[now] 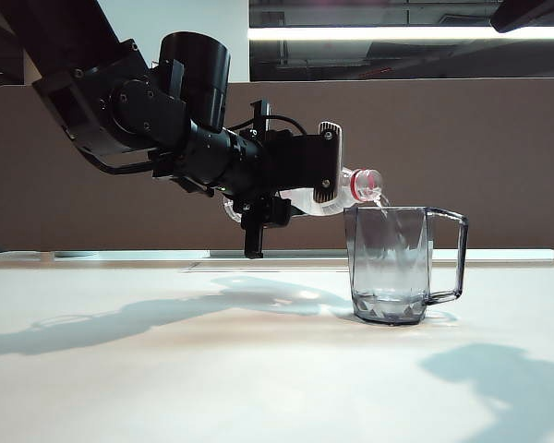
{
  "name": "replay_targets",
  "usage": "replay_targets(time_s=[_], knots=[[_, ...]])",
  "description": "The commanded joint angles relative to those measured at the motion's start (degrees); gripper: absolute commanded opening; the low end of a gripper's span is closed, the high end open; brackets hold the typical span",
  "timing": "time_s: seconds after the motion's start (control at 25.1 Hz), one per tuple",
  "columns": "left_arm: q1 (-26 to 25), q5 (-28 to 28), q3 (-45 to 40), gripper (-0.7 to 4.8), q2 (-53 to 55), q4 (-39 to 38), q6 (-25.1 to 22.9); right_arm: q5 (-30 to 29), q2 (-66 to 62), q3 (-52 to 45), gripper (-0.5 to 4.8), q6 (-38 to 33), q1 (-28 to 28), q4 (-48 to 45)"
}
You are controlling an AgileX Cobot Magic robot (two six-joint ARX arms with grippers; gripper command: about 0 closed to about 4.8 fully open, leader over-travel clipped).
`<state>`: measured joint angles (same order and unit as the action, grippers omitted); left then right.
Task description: Pick up the mineral water bottle with the left hand on the table and pour water into the mug until it's half full.
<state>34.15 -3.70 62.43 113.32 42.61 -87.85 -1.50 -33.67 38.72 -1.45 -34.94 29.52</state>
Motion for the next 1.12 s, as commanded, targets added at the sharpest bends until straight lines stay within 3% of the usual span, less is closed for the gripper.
replay_targets(time_s=[0.04,1.12], knots=[[0.1,-0.3,0.7,1.79,-0.6,3.4,-0.3,0.1,0.1,0.3,-0.08,0.2,0.0,-0.3],[0.1,-0.3,0.7,1.79,-0.7,3.4,-1.5,0.1,0.7,0.3,-0.08,0.2,0.0,0.4]])
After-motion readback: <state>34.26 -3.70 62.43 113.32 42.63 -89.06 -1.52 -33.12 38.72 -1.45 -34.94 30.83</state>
